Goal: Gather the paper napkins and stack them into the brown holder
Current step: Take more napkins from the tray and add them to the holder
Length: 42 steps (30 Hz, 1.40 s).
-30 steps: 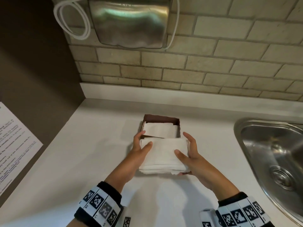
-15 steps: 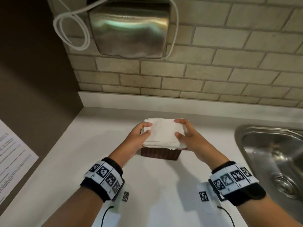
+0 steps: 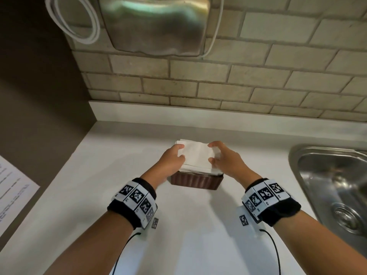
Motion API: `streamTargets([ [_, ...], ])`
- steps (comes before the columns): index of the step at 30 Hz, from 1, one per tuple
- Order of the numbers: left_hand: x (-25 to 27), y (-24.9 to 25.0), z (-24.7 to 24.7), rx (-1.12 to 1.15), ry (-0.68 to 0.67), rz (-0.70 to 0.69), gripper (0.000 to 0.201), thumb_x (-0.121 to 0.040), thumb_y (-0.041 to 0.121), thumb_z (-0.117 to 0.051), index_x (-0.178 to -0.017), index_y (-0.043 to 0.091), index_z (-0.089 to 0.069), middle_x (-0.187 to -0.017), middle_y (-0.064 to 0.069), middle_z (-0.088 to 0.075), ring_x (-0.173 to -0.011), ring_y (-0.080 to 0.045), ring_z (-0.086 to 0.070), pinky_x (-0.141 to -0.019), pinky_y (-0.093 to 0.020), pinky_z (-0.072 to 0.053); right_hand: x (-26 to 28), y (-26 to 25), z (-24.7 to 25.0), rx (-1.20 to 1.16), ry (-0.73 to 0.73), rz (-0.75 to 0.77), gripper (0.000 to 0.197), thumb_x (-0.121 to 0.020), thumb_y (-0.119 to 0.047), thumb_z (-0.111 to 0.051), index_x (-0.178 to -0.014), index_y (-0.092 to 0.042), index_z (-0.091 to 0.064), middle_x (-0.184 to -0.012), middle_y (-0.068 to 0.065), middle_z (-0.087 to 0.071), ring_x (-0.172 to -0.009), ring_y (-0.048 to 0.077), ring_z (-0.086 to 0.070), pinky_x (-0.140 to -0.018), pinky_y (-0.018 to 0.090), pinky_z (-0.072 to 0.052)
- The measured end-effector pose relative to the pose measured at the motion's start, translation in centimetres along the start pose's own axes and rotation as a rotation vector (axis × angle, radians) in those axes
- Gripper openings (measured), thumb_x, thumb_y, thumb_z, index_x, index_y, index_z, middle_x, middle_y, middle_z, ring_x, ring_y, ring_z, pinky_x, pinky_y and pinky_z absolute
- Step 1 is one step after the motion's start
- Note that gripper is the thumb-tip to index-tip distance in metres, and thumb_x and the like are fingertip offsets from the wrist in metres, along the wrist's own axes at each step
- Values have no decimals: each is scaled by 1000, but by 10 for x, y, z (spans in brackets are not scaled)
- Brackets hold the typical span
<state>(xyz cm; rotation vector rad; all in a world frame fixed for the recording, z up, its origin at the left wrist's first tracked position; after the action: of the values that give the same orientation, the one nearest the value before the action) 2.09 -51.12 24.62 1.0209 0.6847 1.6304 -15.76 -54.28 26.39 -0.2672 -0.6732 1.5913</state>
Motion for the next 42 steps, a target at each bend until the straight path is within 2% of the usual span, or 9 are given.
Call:
streamTargets([
  [4,-1,1,-6,-124,-12,17,52,-99,14,-40,-151,18,-35,-155,-11,-35,-133,-28,-45,-100,-28,-39,-3,-13,-3,259,7,94,40,-92,-28,-59,-131,-27,-49,-107,9,-70,-104,33,-61,-96,36,-43],
  [11,0,3,-18,-362,-14,-30,47,-100,13,-36,-147,7,-35,-154,-19,-30,-128,-37,-47,-105,-41,-42,2,-21,-10,382,66,147,45,-93,-17,-56,-137,-23,-47,-116,18,-55,-102,35,-54,-87,33,-43],
  [15,8,9,-27,-526,29,-112,55,-95,-4,-35,-149,3,-27,-165,-19,4,-151,-35,-8,-120,-42,-22,3,-17,-7,465,149,135,47,-86,0,-57,-130,-15,-52,-121,16,-41,-100,31,-49,-79,29,-43],
  [18,12,17,-28,-544,51,-184,61,-94,-10,-32,-152,6,-25,-166,-16,9,-153,-29,12,-122,-44,-13,7,-20,-5,493,193,167,39,-88,-2,-57,-126,-8,-54,-122,15,-44,-108,30,-46,-82,27,-39],
  [24,11,20,-39,-557,5,-210,46,-106,23,-29,-149,6,-33,-165,-19,-5,-153,-30,-4,-123,-45,-10,29,-36,-31,342,126,367,25,-99,-17,-45,-109,2,-57,-108,20,-51,-93,30,-44,-92,41,-45],
  [28,6,12,-45,-521,-77,-137,52,-106,29,-28,-153,7,-26,-164,-20,-9,-152,-33,-5,-123,-46,-9,29,-18,-61,487,-96,237,58,-100,-34,-14,-144,-1,-30,-142,26,-30,-133,44,-26,-116,48,-23],
  [35,-5,3,-43,-569,-121,-50,43,-106,21,-32,-146,5,-34,-150,-18,-36,-137,-39,-31,-114,-48,-27,34,-23,-56,637,-122,185,61,-105,-37,-19,-153,-2,-4,-157,30,-7,-148,43,-2,-119,44,-14],
  [39,5,16,-43,-676,-128,-139,44,-107,25,-27,-145,8,-39,-150,-14,-39,-139,-33,-32,-115,-45,-25,30,-20,-55,641,-114,173,64,-102,-45,-25,-153,-8,-13,-153,27,-22,-146,39,-16,-111,41,-35],
  [42,19,23,-38,-710,-105,-225,49,-106,33,-32,-151,12,-35,-156,-8,-35,-144,-25,-30,-115,-42,-30,31,-22,-45,681,-19,242,60,-98,-51,-37,-141,-9,-33,-134,20,-46,-129,36,-41,-110,43,-33],
])
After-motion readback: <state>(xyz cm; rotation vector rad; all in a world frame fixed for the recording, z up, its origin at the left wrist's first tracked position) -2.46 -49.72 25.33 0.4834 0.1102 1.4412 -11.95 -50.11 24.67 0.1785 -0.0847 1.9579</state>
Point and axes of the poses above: each hand's wrist, its own x-axis away from the middle knuckle, its own z-axis out of the back of the hand, y = z × x, the point moved 10 cm from there along -x, towards the middle knuckle
